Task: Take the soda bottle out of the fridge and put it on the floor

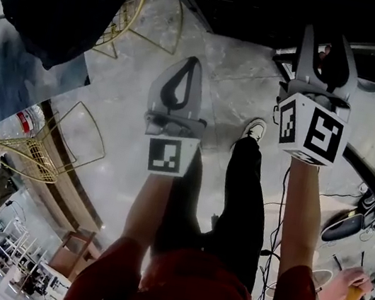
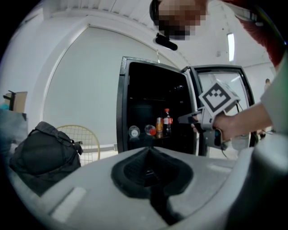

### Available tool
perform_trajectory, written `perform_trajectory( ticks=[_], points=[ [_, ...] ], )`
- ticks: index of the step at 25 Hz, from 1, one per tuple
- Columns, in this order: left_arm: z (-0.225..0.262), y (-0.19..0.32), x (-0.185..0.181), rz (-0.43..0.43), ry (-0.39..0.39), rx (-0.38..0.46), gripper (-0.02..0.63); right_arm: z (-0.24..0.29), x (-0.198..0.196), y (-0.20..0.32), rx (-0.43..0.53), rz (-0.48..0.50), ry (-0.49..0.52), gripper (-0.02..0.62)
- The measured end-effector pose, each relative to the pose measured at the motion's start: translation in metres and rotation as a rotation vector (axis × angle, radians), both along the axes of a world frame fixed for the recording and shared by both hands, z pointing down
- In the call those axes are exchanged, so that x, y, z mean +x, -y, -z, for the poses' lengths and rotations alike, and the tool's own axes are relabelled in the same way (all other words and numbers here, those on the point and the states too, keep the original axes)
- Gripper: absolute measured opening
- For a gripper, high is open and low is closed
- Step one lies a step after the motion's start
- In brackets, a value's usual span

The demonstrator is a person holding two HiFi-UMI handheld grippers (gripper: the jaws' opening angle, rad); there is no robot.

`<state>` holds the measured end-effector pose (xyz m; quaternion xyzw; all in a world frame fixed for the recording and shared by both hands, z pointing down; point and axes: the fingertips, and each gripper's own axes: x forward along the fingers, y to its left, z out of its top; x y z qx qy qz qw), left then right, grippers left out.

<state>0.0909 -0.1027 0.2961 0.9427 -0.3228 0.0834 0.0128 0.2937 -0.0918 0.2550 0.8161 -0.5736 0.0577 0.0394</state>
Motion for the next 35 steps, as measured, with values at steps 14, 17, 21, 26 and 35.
perform_trajectory(
  ticks=[14,17,21,26,35],
  points=[
    [-0.005,-0.004,0.001,-0.024,0.001,-0.02,0.0,0.006,0.043,0.061,0.017,-0.065,0.047,0.305],
    [-0.009,-0.006,0.004,-0.041,0.009,-0.024,0.0,0.005,0.053,0.075,0.009,-0.082,0.038,0.316],
    [-0.012,-0.007,0.007,-0.053,0.02,-0.029,0.0,0.004,0.068,0.088,0.001,-0.116,0.027,0.327],
    [-0.015,-0.003,0.011,-0.04,0.024,-0.042,0.0,0.011,0.081,0.099,0.011,-0.136,0.015,0.339],
    [-0.009,0.011,0.019,-0.012,-0.001,-0.059,0.0,0.004,0.095,0.117,-0.037,-0.133,-0.024,0.348]
  ],
)
